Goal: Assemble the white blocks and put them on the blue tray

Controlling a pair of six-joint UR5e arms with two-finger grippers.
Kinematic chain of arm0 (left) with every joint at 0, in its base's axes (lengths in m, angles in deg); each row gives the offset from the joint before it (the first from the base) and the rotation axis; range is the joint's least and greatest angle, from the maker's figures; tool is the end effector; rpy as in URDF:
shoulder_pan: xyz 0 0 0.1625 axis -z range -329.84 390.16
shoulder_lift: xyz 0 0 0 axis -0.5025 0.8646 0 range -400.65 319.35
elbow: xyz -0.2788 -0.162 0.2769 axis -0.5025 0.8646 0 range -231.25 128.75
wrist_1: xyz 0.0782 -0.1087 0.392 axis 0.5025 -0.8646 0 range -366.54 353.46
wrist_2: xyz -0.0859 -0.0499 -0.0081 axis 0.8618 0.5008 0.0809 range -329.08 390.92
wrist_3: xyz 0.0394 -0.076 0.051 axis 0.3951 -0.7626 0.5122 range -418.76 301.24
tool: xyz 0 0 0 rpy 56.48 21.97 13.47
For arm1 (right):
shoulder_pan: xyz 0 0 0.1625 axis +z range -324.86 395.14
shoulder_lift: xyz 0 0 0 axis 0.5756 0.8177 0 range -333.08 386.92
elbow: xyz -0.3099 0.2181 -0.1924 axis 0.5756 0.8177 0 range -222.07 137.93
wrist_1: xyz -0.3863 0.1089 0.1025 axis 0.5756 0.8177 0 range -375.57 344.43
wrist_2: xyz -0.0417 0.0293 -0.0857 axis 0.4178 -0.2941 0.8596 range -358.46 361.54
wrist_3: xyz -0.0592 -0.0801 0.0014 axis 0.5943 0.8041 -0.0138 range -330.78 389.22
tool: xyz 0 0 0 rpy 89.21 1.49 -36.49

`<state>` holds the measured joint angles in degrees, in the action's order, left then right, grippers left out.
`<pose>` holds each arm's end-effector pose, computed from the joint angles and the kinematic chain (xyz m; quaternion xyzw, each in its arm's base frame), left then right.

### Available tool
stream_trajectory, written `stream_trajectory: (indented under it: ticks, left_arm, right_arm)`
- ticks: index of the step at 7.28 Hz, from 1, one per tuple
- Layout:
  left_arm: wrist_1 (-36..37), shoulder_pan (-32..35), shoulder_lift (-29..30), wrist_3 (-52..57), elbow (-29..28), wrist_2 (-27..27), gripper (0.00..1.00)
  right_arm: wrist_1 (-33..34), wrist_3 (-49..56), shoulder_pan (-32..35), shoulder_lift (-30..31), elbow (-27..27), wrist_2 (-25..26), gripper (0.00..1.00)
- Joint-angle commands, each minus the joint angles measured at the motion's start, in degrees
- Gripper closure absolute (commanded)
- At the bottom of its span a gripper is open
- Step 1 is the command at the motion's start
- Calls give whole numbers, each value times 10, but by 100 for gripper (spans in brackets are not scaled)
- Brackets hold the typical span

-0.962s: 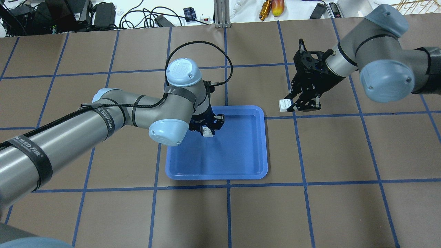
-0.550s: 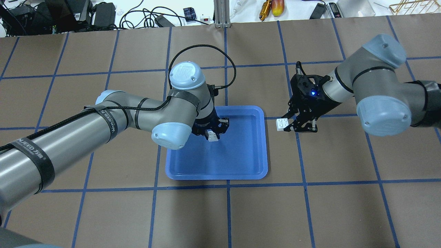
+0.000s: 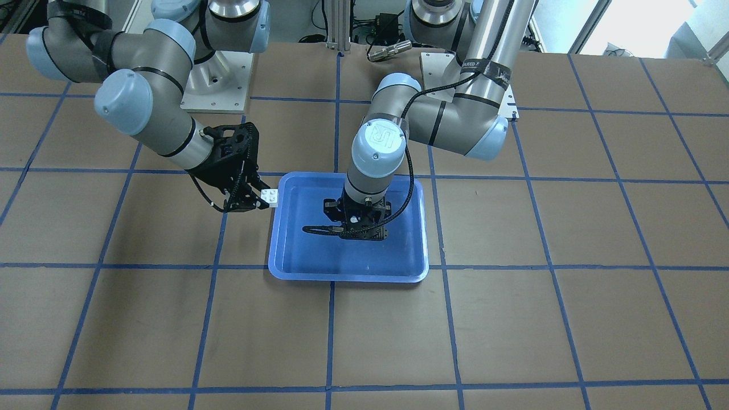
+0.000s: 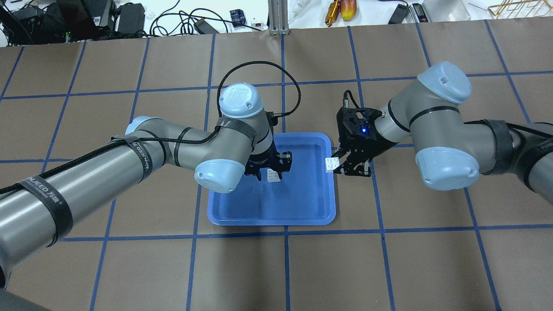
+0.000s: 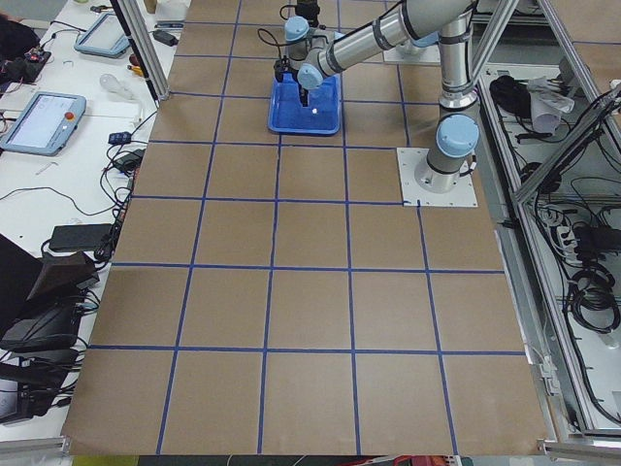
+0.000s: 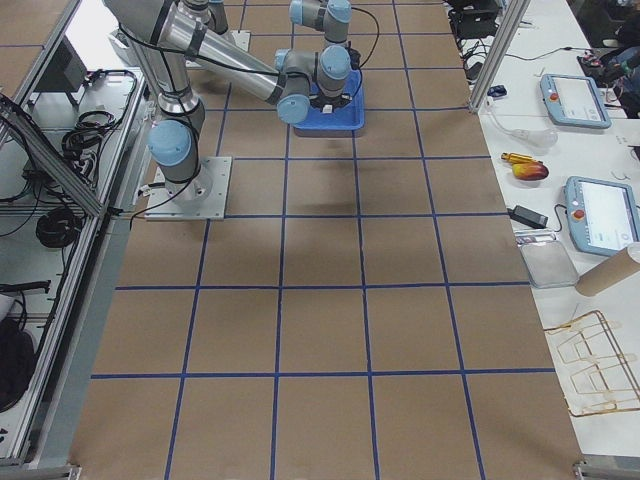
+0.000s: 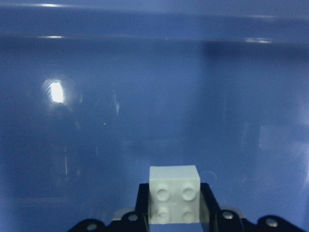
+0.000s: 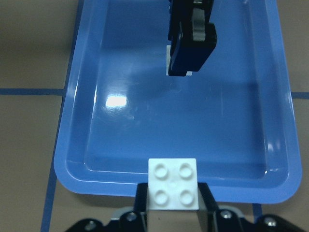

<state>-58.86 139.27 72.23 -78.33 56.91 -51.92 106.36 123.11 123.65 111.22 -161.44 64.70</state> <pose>-0.3192 -0.4766 0.1921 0.0058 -0.9976 -0.0482 0.0492 0.1664 -0.4624 0.2659 -0.6973 0.6776 -0.1537 0.1759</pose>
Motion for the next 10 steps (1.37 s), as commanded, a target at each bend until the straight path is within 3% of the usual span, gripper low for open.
stream_trajectory:
  ticks: [1, 4, 5, 6, 7, 9, 10]
  left_arm:
    - [4, 0, -1, 0, 6, 1, 30]
    - [6, -16, -17, 12, 0, 5, 28]
    - [5, -51, -19, 13, 3, 23, 46]
    - [2, -83, -20, 27, 4, 86, 66]
    - [2, -87, -17, 36, 11, 101, 89]
    - [4, -82, -13, 37, 28, 102, 100]
    - [4, -82, -13, 46, 36, 102, 100]
  right_arm:
    - [6, -4, 3, -2, -1, -1, 100]
    - [38, -27, 7, -25, -1, 0, 100]
    - [65, -30, 25, -44, 4, -1, 100]
    - [98, -41, 46, -74, 13, -1, 100]
    - [135, -70, 67, -105, 26, -1, 100]
    - [182, -92, 108, -144, 31, 8, 100]
    - [178, -91, 107, -143, 30, 12, 100]
